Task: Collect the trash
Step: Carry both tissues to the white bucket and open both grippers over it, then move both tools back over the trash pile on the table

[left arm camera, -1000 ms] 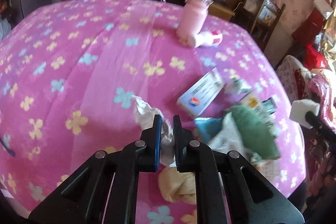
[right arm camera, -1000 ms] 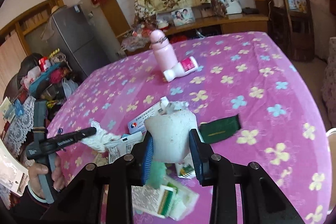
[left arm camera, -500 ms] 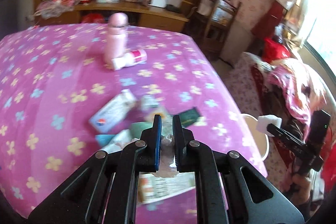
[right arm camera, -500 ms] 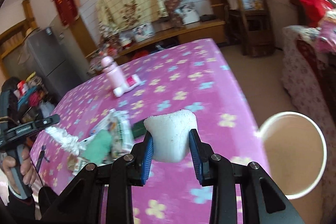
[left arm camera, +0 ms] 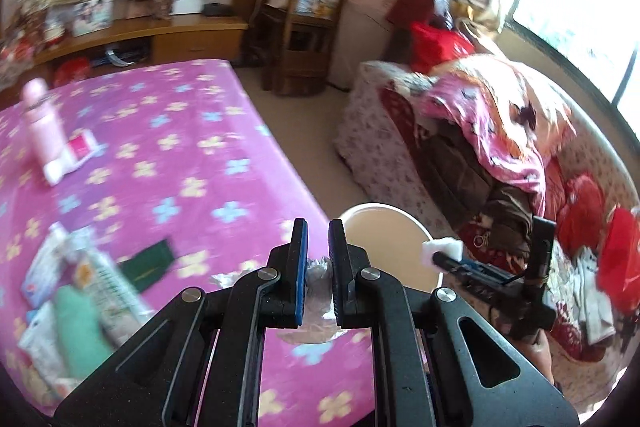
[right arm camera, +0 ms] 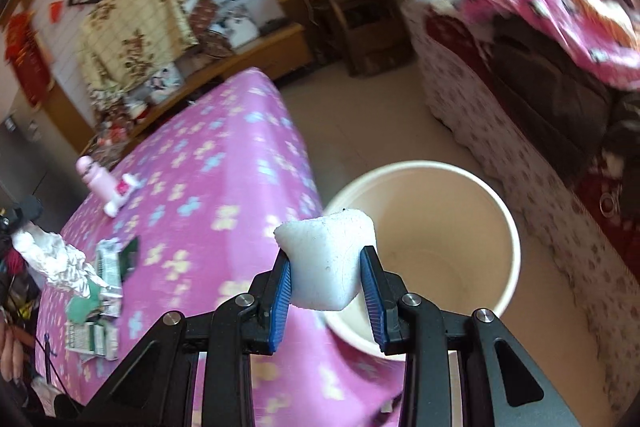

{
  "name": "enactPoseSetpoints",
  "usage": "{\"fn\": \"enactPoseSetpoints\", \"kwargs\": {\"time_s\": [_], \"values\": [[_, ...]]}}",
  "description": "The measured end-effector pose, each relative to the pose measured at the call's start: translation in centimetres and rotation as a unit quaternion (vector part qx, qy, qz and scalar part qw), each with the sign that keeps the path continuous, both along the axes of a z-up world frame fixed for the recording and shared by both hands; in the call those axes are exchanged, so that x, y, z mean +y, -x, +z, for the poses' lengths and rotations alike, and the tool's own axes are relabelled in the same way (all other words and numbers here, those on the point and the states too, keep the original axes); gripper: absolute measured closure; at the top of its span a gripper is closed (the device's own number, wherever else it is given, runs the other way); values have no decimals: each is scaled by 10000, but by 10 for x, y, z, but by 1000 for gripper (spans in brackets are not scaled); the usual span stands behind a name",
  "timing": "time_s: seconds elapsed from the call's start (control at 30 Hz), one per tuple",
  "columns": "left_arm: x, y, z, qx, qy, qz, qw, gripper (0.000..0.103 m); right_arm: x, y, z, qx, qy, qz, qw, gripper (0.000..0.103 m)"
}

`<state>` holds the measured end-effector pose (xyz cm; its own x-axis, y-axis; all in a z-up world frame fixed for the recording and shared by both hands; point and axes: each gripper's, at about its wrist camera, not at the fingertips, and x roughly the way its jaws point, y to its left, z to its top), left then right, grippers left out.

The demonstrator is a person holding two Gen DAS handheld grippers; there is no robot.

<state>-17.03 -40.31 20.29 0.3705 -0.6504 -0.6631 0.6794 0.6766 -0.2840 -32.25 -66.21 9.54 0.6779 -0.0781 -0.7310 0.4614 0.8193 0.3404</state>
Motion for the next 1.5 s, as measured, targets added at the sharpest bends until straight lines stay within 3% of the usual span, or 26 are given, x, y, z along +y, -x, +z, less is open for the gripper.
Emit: {"fn": "enactPoseSetpoints", "kwargs": {"time_s": [0.3, 0.37, 0.47, 0.57, 0.67, 0.77, 1.03, 1.5], "values": [[-109, 11, -48, 151, -236, -441, 9986, 95, -46, 0, -60, 475, -199, -337, 9981, 70], [-125, 11, -60, 171, -158, -448, 9987, 94, -53, 0, -70, 541, -235, -446, 9973, 56], [-137, 6, -77, 459, -57, -449, 9979, 91, -62, 2, -82, 642, -251, -592, 9959, 50], [-142, 1, -91, 851, 11, -484, 9952, 74, -62, 3, -87, 739, -190, -619, 9952, 41], [-137, 1, -96, 846, -61, -397, 9956, 63, -60, 4, -90, 722, -285, -590, 9952, 40], [-127, 2, -96, 831, -166, -326, 9959, 62, -55, 3, -92, 735, -341, -549, 9952, 40], [-84, 10, -97, 207, -810, 173, 9963, 62, -16, -6, -72, 637, -94, -298, 9975, 40], [4, 20, -87, -118, -914, 745, 9930, 62, 66, -18, -4, 289, 434, 176, 9985, 32]]}}
